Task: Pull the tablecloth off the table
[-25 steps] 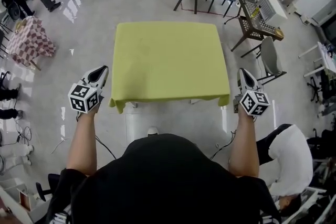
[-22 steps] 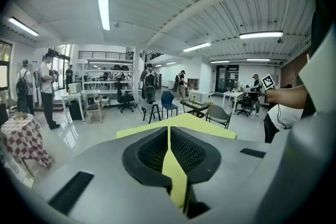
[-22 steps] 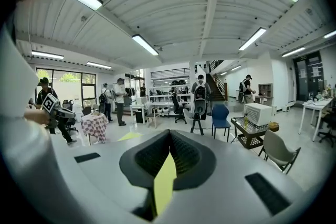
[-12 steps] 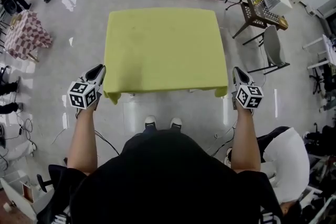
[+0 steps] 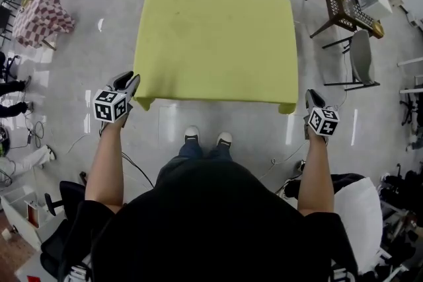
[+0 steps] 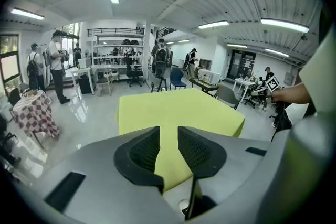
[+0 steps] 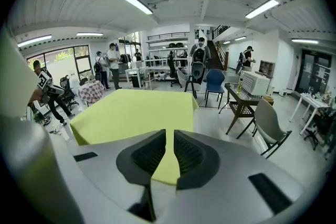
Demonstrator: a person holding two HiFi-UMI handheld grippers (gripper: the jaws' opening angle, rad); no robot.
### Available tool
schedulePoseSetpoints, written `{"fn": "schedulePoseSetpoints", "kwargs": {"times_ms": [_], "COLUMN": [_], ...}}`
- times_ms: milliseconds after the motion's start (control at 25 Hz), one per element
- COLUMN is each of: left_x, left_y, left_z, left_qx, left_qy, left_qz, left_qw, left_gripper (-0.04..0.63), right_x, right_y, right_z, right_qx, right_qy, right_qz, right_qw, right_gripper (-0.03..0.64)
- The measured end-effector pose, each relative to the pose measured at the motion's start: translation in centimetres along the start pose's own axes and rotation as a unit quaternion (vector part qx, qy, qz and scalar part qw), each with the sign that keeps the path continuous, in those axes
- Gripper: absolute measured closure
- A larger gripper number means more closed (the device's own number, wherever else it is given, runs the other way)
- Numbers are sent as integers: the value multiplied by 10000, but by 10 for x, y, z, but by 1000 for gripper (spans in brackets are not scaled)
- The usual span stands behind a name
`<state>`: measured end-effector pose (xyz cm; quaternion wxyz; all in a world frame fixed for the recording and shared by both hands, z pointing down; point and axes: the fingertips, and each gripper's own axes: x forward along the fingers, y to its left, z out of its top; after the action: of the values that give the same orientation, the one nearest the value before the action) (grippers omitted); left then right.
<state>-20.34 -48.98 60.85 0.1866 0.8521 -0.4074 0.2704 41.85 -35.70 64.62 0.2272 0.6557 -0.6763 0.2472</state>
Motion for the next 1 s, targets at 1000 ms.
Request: {"fn": "schedulePoseSetpoints", "kwargs": {"times_ms": [1000], "left_x": [52], "left_y": [66], "left_z": [-218], "left_qx": [-437], "left_qy": [1936], "left_qz": [792], "left_qw": [9769], "left_gripper": [239], "right_x": [95], "right_y": [-46], "right_z": [-183], "right_qx": [-824], "right_qy": [2206], "right_qz": [278], "right_qw": [9715], "right_gripper": [385]}}
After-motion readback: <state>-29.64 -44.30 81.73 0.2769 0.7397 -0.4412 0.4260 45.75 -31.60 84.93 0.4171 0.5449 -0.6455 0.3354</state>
